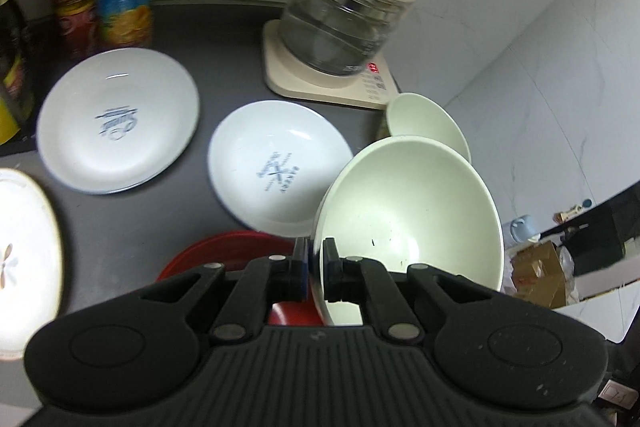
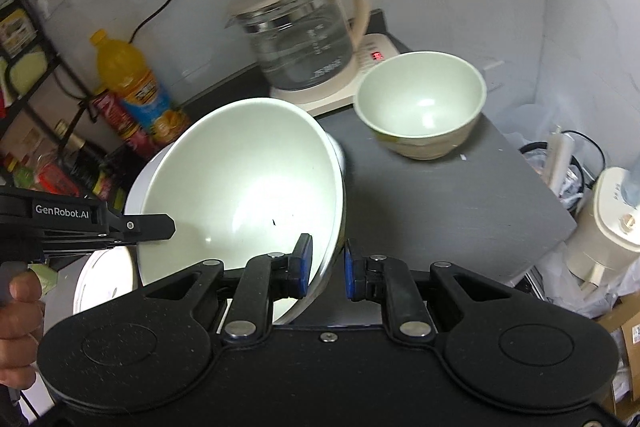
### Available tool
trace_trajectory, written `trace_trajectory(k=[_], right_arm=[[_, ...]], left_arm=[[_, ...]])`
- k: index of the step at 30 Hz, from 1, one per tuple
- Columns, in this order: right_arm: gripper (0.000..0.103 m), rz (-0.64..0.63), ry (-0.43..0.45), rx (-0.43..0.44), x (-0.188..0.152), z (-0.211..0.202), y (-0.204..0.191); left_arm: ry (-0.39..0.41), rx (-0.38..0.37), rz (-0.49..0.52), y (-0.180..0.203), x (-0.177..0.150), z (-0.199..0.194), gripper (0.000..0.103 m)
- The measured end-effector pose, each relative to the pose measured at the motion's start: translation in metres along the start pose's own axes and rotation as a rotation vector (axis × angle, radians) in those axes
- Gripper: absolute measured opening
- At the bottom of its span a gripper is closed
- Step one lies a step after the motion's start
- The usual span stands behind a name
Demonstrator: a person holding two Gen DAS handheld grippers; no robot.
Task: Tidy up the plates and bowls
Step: 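Carry the large pale green bowl over the red bowl and lower it inside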
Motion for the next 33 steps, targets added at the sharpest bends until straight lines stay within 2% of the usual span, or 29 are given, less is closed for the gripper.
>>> trace_trajectory(k=[15,24,33], right_arm=[[0.017,-0.121,-0.046,0.073,-0.019,-0.002,-0.044],[0.016,-0.165,-0.086,0.085,-0.028,0.006,-0.059],[0.015,-0.153,-0.132,0.077,-0.033,0.019,-0.062]], left_arm=[[0.031,0.047,-0.126,-0.049,-0.03,-0.04,0.005],[-0.002,0.069,-0.194,-0.076,-0.053,-0.042,0.005],[-0.047,0.071,-0.223,-0.089,-0.064,-0.035,0.006]])
Point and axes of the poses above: each gripper's, at about its wrist camera, not at the fingertips, and z roughly the way its jaws point, y to its right, x to its top, the point moved 8 cm from there along z, roughly the way its jaws point, and after that the axes turned 14 degrees about -x, right-handed, at the moved point
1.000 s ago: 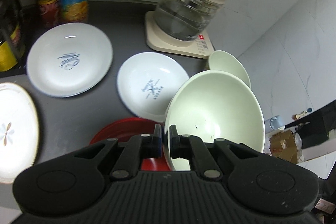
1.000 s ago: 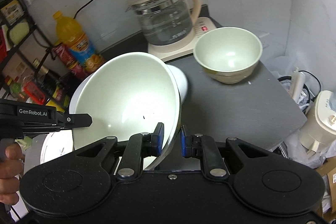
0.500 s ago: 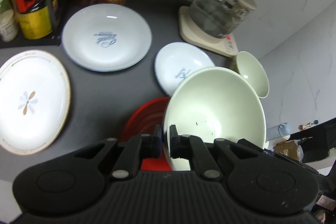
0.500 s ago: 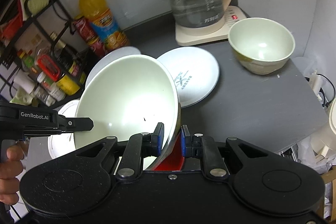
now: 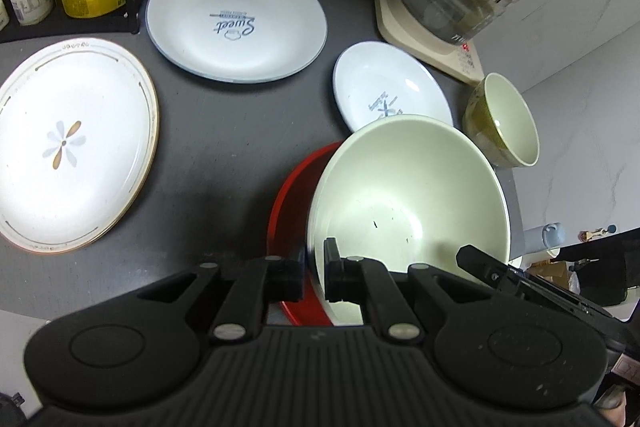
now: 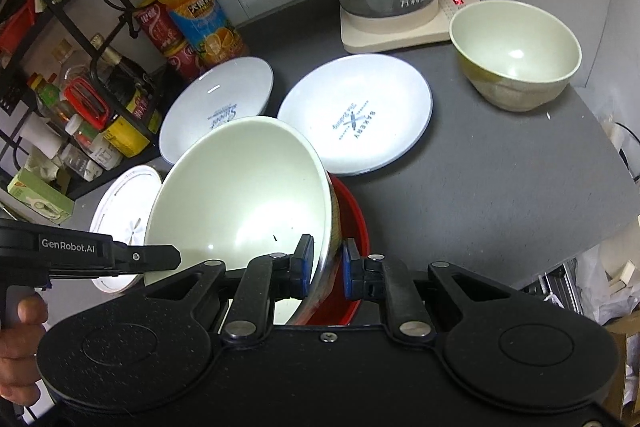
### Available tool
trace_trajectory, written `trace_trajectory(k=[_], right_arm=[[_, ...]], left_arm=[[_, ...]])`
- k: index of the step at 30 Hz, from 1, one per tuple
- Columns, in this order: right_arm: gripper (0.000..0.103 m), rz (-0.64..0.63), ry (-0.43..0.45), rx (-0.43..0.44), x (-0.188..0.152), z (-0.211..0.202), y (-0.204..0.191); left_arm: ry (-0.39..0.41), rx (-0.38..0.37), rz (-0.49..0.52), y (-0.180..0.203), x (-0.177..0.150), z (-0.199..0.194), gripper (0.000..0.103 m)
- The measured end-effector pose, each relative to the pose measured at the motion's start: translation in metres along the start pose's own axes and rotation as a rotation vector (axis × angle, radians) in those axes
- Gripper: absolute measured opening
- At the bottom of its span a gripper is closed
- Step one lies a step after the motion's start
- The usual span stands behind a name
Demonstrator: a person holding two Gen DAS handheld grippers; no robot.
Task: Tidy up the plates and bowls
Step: 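Carry the large pale green bowl over the red bowl and lower it inside, then open both grippers and withdraw from the stacked bowls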
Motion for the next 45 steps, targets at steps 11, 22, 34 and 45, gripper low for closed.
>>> trace_trajectory(k=[11,22,34,45], right_arm=[[0.013,0.077,-0.043,-0.007,0.002,0.017,0.007],[0.016,0.035,-0.069,-0.035,0.005,0.027,-0.004],[0.033,0.005,-0.037,-0.042,0.016,0.009,0.0],[0.057,0.14,0.029,-0.085,0.035,-0.003,0.04]], left_arm=[[-0.011,0.01,-0.007,-0.01,0.006,0.004,0.006],[-0.013,0.045,-0.015,-0.021,0.021,0.001,0.011],[-0.036,0.049,0.015,-0.013,0.031,0.011,0.021],[-0.031,0.066,0.138,0.023,0.063,0.024,0.056]])
Point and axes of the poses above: each gripper's, at about its wrist camera, not at the fingertips, and z roughly the way its jaws point, y to its right, x to its top, the point moved 8 cm from there along z, roughly the way its jaws point, and after that the axes turned 14 degrees about -x, right-handed, at the moved point
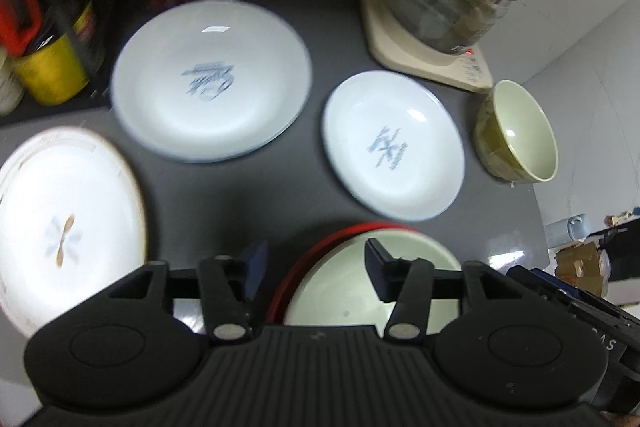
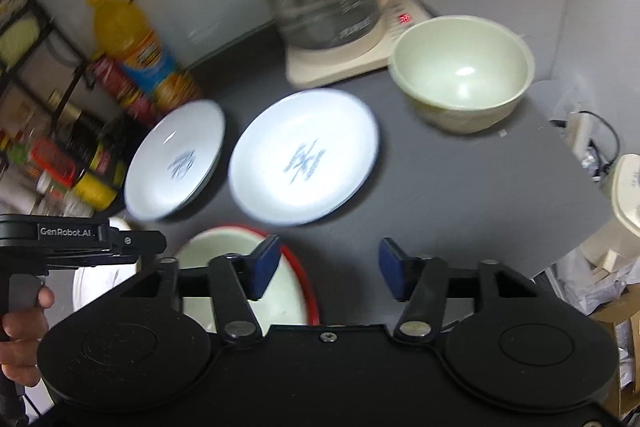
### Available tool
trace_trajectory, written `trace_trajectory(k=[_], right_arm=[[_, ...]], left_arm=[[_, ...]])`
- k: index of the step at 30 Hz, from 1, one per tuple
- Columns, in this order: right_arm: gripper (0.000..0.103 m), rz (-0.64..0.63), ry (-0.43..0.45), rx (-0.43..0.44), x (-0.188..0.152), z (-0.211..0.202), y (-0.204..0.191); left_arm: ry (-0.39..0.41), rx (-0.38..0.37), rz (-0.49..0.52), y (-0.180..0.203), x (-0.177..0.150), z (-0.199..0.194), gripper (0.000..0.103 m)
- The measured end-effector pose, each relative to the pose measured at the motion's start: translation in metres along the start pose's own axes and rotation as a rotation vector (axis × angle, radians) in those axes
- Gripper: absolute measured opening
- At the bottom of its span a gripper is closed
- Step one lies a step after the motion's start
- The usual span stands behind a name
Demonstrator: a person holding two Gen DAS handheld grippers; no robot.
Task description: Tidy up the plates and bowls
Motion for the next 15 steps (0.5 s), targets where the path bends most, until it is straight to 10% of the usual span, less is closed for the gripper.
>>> trace_trajectory(k=[15], right_arm=[[0.064,0.25,0.066,-0.112,0.035,0.014,0.074]], left_arm=[[-0.069,-0.082,0.194,0.09,0.047,0.067,0.059]])
Point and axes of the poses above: each gripper's, at about its wrist camera, not at the fingertips, and z roughly the way its jaws point, y to its right, x to its top, the point moved 8 cm from there along z, roughly the way its jaws point, and after that the axes turned 14 degrees about -x, right-handed, at the moved point
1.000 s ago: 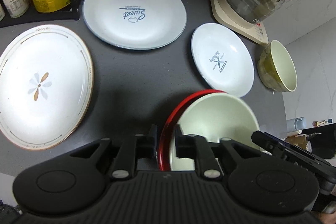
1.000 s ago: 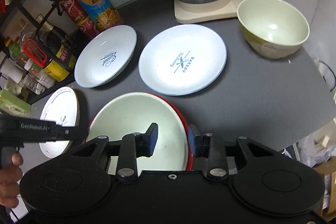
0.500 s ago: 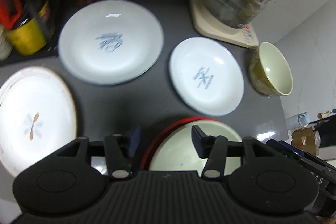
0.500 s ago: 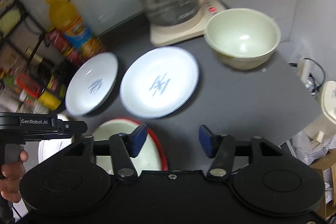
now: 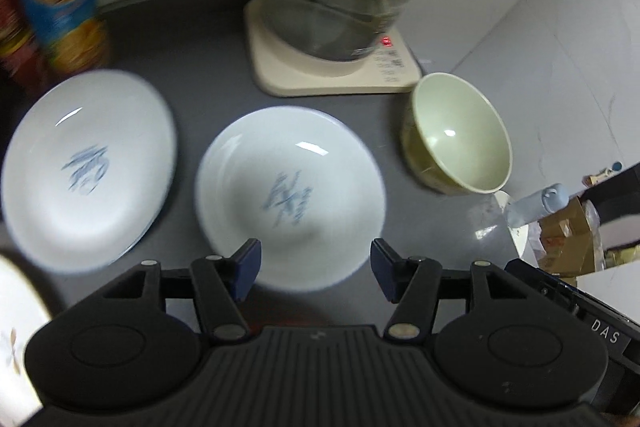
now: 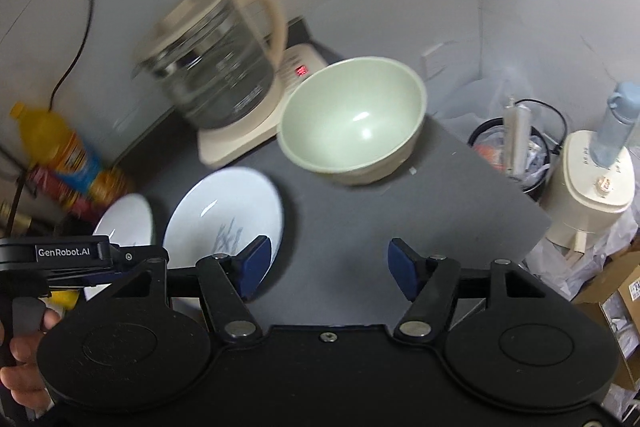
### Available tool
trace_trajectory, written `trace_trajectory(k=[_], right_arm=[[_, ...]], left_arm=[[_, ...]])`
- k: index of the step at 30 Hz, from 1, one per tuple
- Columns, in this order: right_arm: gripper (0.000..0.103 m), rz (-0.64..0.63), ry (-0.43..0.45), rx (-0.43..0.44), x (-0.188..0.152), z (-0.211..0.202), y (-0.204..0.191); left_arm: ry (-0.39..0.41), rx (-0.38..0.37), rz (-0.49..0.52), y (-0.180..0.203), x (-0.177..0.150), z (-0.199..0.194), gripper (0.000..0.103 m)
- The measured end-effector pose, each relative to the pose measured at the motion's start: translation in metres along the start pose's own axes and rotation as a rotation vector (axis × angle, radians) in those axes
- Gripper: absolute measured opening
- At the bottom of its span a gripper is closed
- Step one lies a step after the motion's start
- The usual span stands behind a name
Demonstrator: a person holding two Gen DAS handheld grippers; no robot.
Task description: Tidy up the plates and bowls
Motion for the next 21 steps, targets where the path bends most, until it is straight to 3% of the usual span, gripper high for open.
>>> trace_trajectory(k=[21], right_arm=[[0.062,0.214,-0.005,-0.084,0.046,0.053,0.03]], left_arm=[[-0.076,-0.079,0.102,0.043,0.066,0.084,0.058]])
Point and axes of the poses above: each gripper's, at about its wrist camera, not at the fingertips, and z roughly the way its jaws point, y to its right, x to its top, the point moved 8 cm from there along z, roughly the way its jaws point, and after that the axes turned 14 degrees about -x, right-handed, at the moved point
